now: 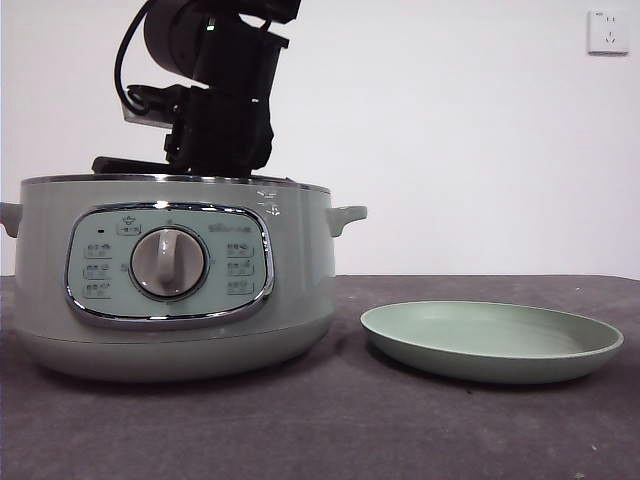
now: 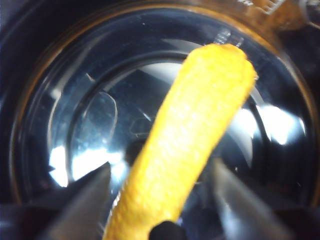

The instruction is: Take the corn out from the steamer,put the corn on the plate,close the lid

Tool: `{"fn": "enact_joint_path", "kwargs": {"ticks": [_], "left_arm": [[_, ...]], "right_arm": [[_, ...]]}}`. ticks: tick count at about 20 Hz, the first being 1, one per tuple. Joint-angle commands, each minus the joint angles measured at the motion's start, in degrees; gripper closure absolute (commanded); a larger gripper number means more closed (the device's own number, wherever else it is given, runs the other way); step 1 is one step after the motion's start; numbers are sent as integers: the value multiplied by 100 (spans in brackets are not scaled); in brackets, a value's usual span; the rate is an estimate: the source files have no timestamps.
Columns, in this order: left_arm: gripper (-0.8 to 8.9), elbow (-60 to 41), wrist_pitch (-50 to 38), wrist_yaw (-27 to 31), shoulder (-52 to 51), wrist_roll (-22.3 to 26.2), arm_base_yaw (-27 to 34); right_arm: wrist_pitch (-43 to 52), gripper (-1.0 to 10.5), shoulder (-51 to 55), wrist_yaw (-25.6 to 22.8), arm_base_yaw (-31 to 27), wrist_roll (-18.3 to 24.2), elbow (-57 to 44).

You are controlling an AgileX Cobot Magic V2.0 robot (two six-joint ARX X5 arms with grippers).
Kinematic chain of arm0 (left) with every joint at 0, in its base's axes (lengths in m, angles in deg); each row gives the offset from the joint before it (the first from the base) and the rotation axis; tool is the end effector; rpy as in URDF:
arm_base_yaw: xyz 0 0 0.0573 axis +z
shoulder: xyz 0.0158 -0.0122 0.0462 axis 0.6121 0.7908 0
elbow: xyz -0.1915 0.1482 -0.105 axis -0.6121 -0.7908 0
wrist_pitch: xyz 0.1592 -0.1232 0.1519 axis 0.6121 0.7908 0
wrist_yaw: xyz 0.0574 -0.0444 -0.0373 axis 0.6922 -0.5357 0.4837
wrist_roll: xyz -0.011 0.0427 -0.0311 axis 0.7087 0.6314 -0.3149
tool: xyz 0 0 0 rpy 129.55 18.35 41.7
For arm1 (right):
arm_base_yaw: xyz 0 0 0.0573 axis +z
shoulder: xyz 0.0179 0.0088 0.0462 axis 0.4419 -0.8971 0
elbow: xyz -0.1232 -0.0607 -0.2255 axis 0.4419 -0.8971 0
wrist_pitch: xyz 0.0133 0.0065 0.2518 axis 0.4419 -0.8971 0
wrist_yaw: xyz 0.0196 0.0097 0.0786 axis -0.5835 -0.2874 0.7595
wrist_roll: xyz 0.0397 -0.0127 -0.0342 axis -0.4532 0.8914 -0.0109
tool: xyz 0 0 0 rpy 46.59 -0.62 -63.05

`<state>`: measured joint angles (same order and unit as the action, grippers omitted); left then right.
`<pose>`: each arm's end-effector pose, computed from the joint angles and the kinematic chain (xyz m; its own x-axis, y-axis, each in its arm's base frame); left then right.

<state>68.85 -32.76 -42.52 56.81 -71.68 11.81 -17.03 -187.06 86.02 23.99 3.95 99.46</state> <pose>0.0548 -0.0122 0.4129 0.9677 0.0239 -0.2511 0.0013 0.9950 0.0995 0.3073 0.3667 0.2193 0.3201 0.3020 -0.8980 -0.7314 0.6813 -0.0317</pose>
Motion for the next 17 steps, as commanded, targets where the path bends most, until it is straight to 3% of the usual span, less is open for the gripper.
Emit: {"fn": "enact_joint_path", "kwargs": {"ticks": [1,4,7,9,12,14,15,17], "left_arm": [[822,90,-184,37,-61,-22,2],[822,90,-168,35,-42,-22,2],[822,90,-337,11,225,-17,0],[822,90,-540,-238,531,15,0],[822,90,-968,-763,990,28,0],[822,90,-1113,-1058,1189,24,0],[822,90,-1161,-1180,1281,24,0],[822,90,-1224,-1281,1440,24,0]], "right_arm": [[136,929,-90,-7,13,48,11],[20,962,138,-33,20,74,138],[-520,962,1056,-61,-55,269,142],[-1067,962,1727,-365,-197,262,142],[-2094,963,2507,-507,-651,168,142],[-2682,963,2728,-868,-953,-15,140],[-2898,963,2787,-1139,-1115,-133,136],[-2942,963,2914,-1187,-1436,-247,37]]}}
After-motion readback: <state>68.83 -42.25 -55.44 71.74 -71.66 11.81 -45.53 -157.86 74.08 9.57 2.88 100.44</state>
